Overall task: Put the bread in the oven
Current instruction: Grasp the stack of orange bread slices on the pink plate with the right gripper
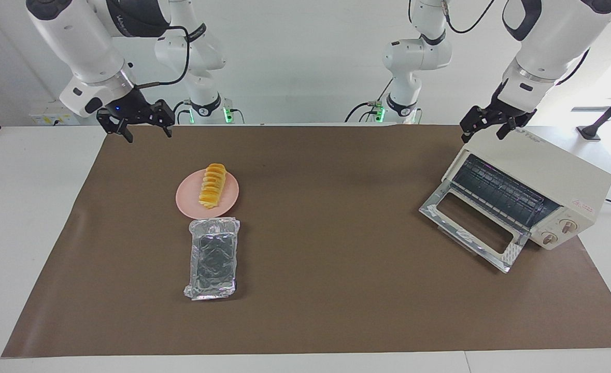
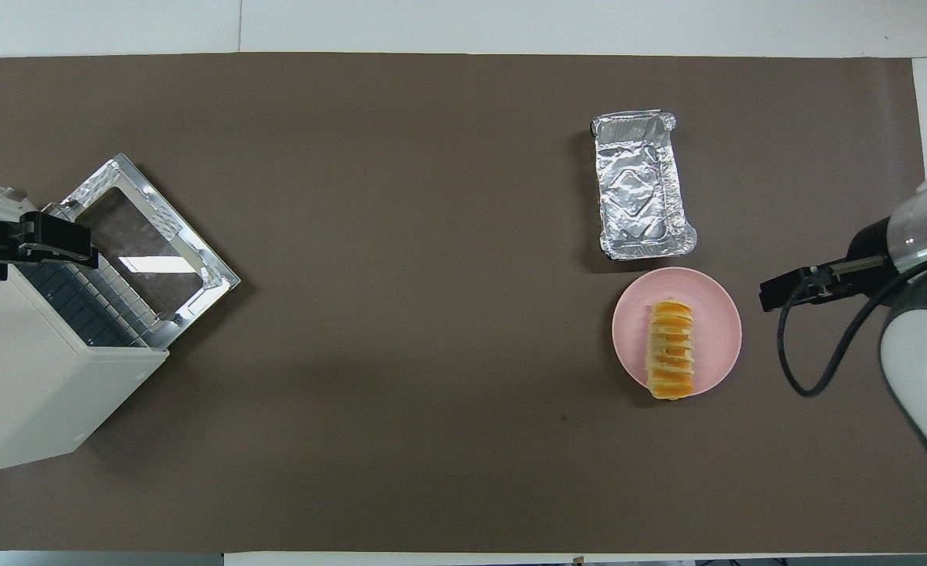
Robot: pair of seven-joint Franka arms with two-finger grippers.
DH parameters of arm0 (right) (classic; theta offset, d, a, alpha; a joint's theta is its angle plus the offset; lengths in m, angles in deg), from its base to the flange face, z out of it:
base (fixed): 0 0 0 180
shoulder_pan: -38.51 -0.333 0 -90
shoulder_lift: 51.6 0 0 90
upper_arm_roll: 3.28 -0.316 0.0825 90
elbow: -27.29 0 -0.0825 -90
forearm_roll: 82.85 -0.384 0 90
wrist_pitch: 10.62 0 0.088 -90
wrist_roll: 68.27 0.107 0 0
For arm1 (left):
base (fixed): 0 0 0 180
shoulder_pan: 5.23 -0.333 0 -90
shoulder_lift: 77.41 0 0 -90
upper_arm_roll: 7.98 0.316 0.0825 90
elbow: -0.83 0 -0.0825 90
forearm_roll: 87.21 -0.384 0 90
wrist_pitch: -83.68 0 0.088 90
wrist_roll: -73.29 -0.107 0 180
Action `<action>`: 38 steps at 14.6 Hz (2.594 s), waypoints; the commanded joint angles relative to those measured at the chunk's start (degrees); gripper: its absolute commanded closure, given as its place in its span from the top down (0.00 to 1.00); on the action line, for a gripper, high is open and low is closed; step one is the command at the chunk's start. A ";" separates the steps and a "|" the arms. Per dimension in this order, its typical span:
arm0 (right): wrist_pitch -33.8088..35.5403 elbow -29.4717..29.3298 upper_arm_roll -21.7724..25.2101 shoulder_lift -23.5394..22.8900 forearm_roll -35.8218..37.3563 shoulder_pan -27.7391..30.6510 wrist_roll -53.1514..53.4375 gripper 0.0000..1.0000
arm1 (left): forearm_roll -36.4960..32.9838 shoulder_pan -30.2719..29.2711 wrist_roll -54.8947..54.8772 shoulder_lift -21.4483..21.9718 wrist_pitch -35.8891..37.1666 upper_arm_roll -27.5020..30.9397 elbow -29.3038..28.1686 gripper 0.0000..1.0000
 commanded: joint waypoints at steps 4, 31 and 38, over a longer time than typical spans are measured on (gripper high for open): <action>-17.24 16.09 -4.54 -0.33 -0.07 0.52 2.14 1.00 | -0.64 -0.56 -0.57 0.92 0.87 0.06 -0.32 1.00; -35.85 19.90 -4.27 -13.62 4.24 -1.41 -0.24 0.00 | -0.64 -0.56 -0.48 0.92 0.69 0.14 -0.50 1.00; -17.85 2.35 -4.18 -16.68 4.15 0.08 -4.36 0.00 | -0.73 -0.64 -0.40 0.92 0.43 0.14 -0.50 1.00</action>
